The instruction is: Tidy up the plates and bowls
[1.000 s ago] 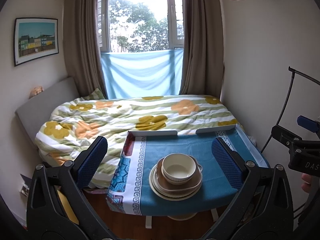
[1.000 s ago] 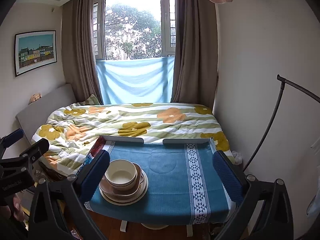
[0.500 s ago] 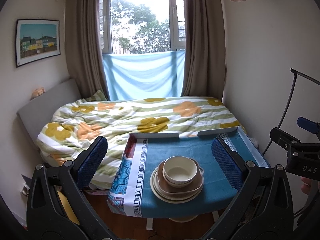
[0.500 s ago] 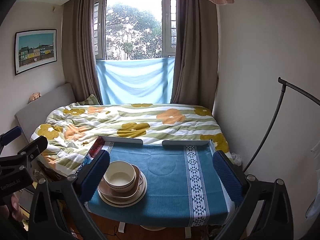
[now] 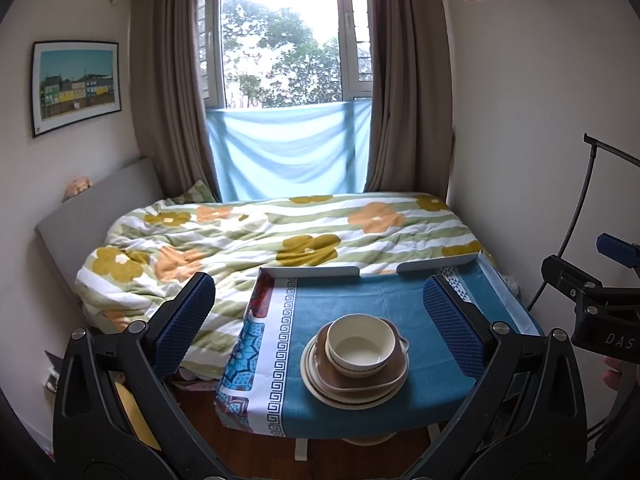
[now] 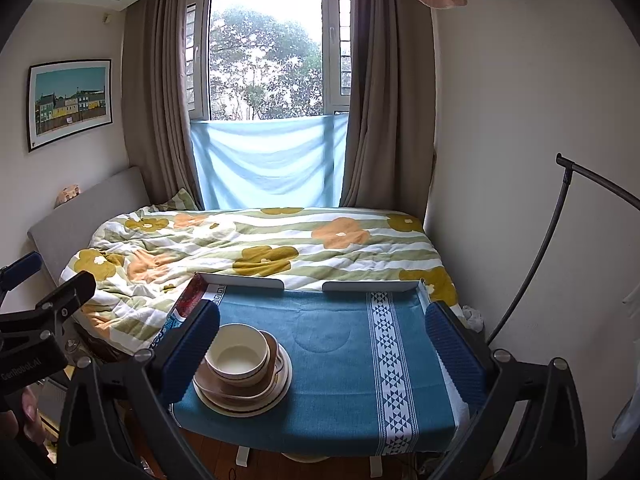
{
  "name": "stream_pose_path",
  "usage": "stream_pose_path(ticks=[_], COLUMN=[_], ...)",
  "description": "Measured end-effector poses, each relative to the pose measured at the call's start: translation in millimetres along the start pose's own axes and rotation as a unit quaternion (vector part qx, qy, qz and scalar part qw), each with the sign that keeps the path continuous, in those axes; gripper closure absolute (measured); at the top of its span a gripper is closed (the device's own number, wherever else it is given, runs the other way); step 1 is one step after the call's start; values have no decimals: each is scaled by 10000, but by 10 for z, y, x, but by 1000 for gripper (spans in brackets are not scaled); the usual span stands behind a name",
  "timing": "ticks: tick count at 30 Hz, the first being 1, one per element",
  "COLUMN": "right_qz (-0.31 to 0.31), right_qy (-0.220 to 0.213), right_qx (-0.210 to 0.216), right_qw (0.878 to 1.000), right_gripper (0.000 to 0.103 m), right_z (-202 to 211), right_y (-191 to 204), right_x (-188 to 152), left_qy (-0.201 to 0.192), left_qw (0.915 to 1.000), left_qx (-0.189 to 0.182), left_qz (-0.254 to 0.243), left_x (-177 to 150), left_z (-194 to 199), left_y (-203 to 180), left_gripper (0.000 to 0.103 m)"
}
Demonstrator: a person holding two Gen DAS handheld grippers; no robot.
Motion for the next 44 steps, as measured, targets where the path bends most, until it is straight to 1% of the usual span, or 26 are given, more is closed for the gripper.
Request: stream_pose_path(ticks=[23, 28, 31, 36, 44], right_qz=[-15, -24, -25, -30, -32], right_qy=[12, 8, 12, 9, 10], right_qx=[-2, -7, -10, -8, -7], right_qw=[10000, 10000, 10000, 10000, 10000], right_gripper=[1, 1, 1, 1, 1], right_z=[-57, -56, -55, -59, -63], right_y=[-23, -27, -28, -32, -36], right_x=[-6, -7, -10, -7, -8], left_qy=[3, -18, -16, -47, -156], left_qw=[10000, 9999, 10000, 9998, 9996], left_qx=[6, 131, 87, 181, 221], left_qz=[-3, -38, -2, 34, -27], left_x=[-2, -3, -5, 3, 31], left_z=[-45, -52, -57, -71, -81], left_y=[-50, -60, -67, -54, -82], left_gripper=[0, 0, 0, 0, 0])
Point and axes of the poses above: each gripper's, at about its wrist camera, not at the fingertips, and z roughly against the way its jaws point, y to its left, x to its top, the point moved 8 cm from there along -z, roughly the way its jaws point, and after that the axes turned 3 degrees about x, right-handed, at the moved point
